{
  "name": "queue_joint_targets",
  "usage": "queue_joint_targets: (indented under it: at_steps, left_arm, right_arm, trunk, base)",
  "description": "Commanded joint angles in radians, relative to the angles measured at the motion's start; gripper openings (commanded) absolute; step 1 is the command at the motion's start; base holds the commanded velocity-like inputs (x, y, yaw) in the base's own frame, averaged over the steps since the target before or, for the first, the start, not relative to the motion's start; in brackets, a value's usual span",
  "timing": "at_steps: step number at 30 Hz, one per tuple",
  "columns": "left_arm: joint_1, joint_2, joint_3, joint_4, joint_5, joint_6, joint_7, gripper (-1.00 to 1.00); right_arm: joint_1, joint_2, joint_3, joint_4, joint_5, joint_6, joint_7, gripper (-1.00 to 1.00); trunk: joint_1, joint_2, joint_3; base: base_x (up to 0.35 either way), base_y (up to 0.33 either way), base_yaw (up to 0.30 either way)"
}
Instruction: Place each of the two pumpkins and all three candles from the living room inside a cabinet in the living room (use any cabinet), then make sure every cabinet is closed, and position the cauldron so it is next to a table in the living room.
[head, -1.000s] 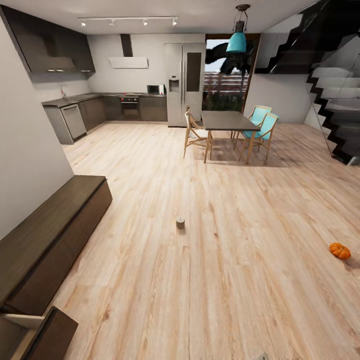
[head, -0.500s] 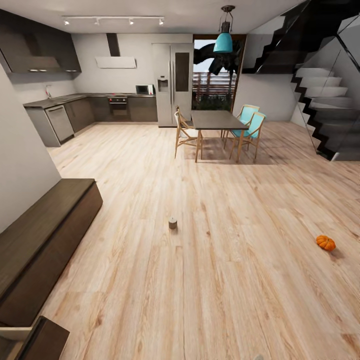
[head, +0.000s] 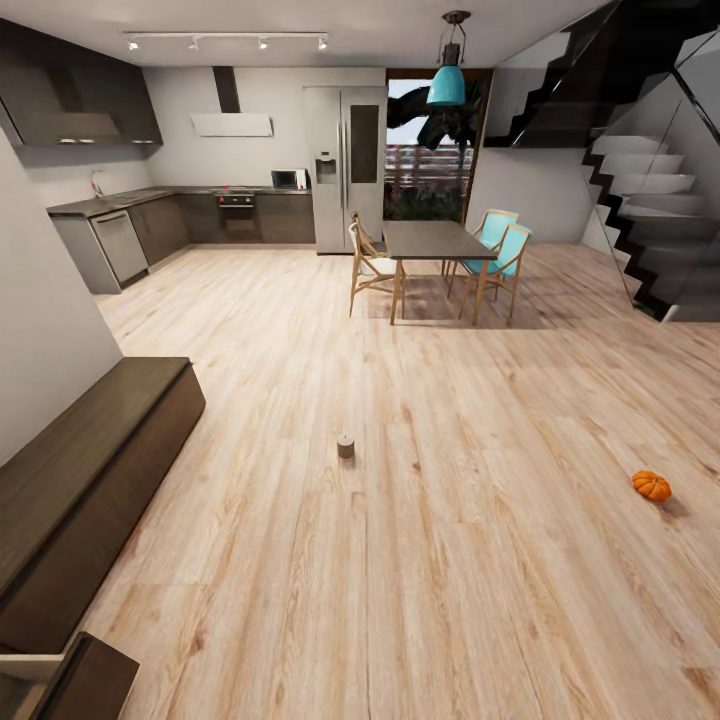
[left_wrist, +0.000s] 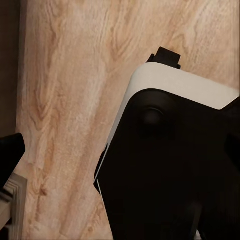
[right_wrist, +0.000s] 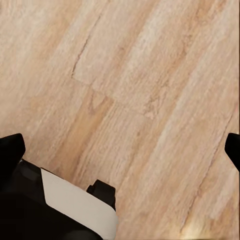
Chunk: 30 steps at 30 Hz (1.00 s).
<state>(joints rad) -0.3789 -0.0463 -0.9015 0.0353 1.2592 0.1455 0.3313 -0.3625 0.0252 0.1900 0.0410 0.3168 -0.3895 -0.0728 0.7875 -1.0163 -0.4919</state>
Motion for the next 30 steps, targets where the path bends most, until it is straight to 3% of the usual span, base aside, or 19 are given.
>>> queue_joint_targets:
  at_steps: [1, 8, 12, 30]
  left_arm:
    - [0.000, -0.002, 0.001, 0.000, -0.001, -0.001, 0.000, 1.00]
    - [0.000, -0.003, 0.000, 0.000, -0.001, 0.000, -0.002, 1.00]
    - [0.000, -0.001, 0.000, 0.000, -0.003, 0.000, -0.045, 1.00]
    - [0.000, 0.002, -0.001, 0.003, -0.003, 0.000, -0.053, 1.00]
  right_arm:
    - [0.000, 0.015, -0.012, 0.000, 0.007, -0.007, -0.110, 1.00]
    - [0.001, 0.011, -0.012, 0.001, 0.007, -0.009, -0.117, 1.00]
    - [0.001, 0.011, -0.012, 0.001, 0.008, -0.011, -0.116, 1.00]
    - [0.001, 0.009, -0.011, 0.003, 0.010, -0.011, -0.116, 1.00]
  trunk:
    - [0.000, 0.000, 0.000]
    - [0.000, 0.000, 0.000]
    - [0.000, 0.000, 0.000]
    - [0.000, 0.000, 0.000]
  base:
    - [0.000, 0.000, 0.000]
    - [0.034, 0.000, 0.000]
    - [0.309, 0.000, 0.000]
    - [0.333, 0.000, 0.000]
